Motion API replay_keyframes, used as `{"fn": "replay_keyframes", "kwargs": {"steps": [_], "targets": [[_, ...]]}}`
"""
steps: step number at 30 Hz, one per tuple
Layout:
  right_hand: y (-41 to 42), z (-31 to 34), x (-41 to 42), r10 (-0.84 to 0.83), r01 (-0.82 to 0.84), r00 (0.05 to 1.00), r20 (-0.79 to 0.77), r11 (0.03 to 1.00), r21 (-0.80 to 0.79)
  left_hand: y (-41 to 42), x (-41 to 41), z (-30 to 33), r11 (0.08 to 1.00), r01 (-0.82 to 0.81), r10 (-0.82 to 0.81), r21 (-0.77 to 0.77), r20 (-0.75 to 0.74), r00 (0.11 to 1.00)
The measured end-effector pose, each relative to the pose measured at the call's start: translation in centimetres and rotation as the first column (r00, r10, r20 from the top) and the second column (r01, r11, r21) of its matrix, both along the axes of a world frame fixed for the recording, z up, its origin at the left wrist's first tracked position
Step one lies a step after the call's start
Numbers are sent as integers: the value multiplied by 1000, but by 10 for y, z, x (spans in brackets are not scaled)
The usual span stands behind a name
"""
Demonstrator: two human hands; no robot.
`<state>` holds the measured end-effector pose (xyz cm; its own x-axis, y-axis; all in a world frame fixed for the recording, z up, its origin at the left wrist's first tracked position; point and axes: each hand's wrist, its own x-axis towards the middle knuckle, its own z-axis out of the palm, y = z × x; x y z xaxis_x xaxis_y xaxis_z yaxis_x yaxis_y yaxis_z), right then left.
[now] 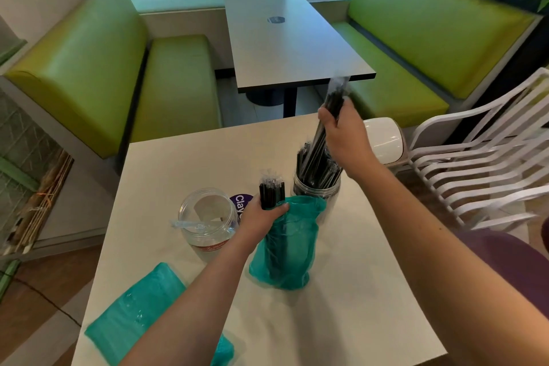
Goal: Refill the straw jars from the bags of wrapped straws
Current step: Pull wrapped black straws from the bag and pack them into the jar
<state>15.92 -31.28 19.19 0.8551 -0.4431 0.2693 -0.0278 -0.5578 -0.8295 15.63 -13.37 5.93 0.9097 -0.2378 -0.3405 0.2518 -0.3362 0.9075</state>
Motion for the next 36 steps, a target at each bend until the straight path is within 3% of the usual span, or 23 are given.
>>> {"fn": "replay_keyframes", "kwargs": {"steps": [6, 11, 13, 16, 18, 26, 29, 34, 36], "targets": [[15, -53, 2, 2, -17, 957, -290, 999, -49, 1, -2, 2, 1000, -4, 4, 14, 8, 1000], [19, -63, -3, 5, -81, 910, -414, 983, -164, 2, -3, 2, 1000, 9, -9, 1, 18, 1000], [19, -57, 0, 10, -63, 932, -362, 989, -136, 3, -2, 3, 1000, 7, -7, 5, 21, 1000], [22, -44, 4, 37, -44, 988, -149, 998, -41, 3, -2, 3, 1000, 1, -1, 6, 15, 1000], [23, -43, 6, 45, -53, 995, -91, 994, -94, 3, -2, 3, 1000, -1, 1, 7, 20, 1000], [20, -75, 6, 102, -202, 948, -302, 924, -324, 5, -3, 4, 1000, 2, -2, 5, 23, 1000], [20, -68, 6, 117, -229, 960, -253, 847, -480, 6, -1, 3, 1000, -4, 3, 13, 23, 1000], [14, -60, 2, 66, -322, 926, -371, 651, -687, 5, -3, 3, 1000, 5, -5, 7, 22, 1000], [15, -53, 2, 47, -297, 934, -355, 656, -694, 5, -2, 3, 1000, 4, -4, 5, 22, 1000]]}}
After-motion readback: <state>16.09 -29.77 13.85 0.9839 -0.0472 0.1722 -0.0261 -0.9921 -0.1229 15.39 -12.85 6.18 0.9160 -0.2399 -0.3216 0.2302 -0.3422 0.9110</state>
